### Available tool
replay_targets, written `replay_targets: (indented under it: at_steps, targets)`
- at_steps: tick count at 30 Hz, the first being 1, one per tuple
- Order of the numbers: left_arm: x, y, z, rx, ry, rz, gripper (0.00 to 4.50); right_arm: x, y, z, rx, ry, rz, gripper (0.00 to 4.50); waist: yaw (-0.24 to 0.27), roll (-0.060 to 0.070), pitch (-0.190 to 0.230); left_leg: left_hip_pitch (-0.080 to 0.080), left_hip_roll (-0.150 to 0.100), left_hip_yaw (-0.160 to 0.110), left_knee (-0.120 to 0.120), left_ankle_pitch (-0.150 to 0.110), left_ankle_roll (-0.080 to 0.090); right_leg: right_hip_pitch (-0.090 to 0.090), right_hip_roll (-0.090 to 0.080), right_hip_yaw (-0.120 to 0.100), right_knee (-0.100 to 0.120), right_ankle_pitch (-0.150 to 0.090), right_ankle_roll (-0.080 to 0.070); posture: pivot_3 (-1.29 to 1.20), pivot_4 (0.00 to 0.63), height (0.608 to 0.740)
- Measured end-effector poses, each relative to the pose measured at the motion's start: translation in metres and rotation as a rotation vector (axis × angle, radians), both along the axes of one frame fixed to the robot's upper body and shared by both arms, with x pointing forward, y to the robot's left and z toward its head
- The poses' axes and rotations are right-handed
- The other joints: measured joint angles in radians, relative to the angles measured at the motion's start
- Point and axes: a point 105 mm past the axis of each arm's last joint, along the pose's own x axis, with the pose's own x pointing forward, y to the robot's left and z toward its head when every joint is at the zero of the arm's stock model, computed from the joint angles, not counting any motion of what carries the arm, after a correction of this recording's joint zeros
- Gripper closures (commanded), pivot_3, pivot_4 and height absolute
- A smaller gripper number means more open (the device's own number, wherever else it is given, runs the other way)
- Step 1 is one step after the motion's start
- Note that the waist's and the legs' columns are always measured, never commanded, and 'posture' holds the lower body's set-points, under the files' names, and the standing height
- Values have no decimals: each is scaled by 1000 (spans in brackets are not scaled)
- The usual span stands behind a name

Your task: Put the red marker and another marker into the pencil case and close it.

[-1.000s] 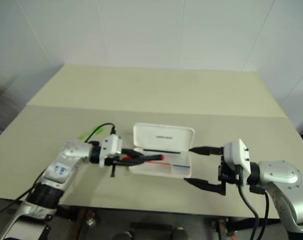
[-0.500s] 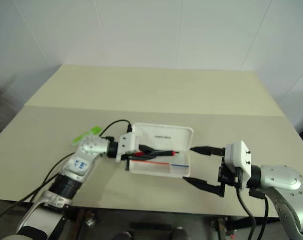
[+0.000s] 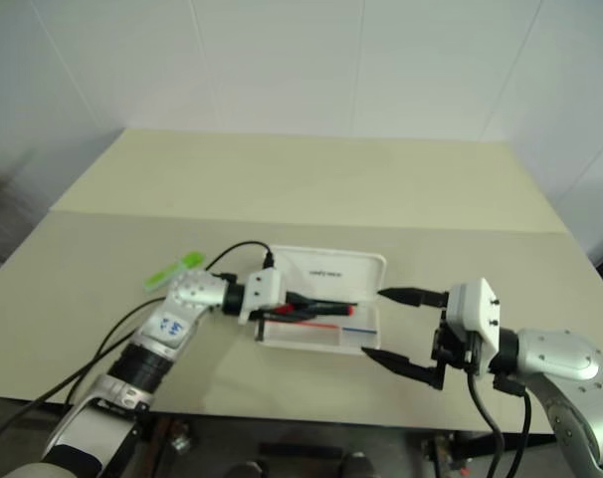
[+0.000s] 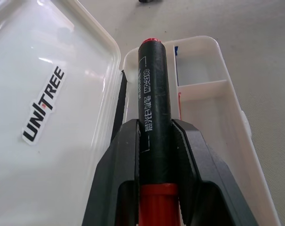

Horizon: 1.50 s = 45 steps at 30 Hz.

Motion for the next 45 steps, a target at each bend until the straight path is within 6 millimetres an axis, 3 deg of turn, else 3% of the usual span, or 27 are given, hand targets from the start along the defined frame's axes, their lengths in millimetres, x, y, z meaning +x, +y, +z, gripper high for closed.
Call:
replay_targets:
  at_steps: [8,9,18,25,29,35,36,45]
  targets:
    - [2,-1,1,-10,1,17,198,1,2,4,6,-18,9,0,1,0,0,0,0,0,0,0,0,0,0,0,0,0,0,0,150,740]
    - [2,-2,1,-13,2,17,26,1,3,4,7,-18,9,0,0,0,0,0,0,0,0,0,0,0,0,0,0,0,0,0,150,740]
    - [-14,-9,22,-93,51,-59,26,6,3,7,14,-26,22,0,-3,0,0,0,0,0,0,0,0,0,0,0,0,0,0,0,150,740]
    - [-40,24,19,-145,164,-27,26,11,4,3,12,3,50,0,-2,0,0,1,1,0,-1,0,0,0,0,0,0,0,-1,0,150,740]
    - [-56,49,29,-234,158,38,26,13,6,5,12,-6,73,0,-3,0,0,1,1,0,-1,0,0,0,0,0,0,-1,-2,0,150,740]
    - [-66,100,27,-302,200,216,26,20,9,9,40,-36,120,0,-4,0,0,1,1,0,-1,0,0,0,0,0,0,-4,-8,0,150,740]
    - [-65,110,28,-318,198,255,26,21,10,10,46,-45,125,0,-3,0,0,1,1,0,-1,0,0,0,0,0,0,-9,-17,0,150,740]
    - [-36,186,23,-346,41,654,26,28,14,6,51,-38,162,0,-1,0,0,1,1,0,-1,0,0,0,-1,0,-1,-9,-17,0,150,740]
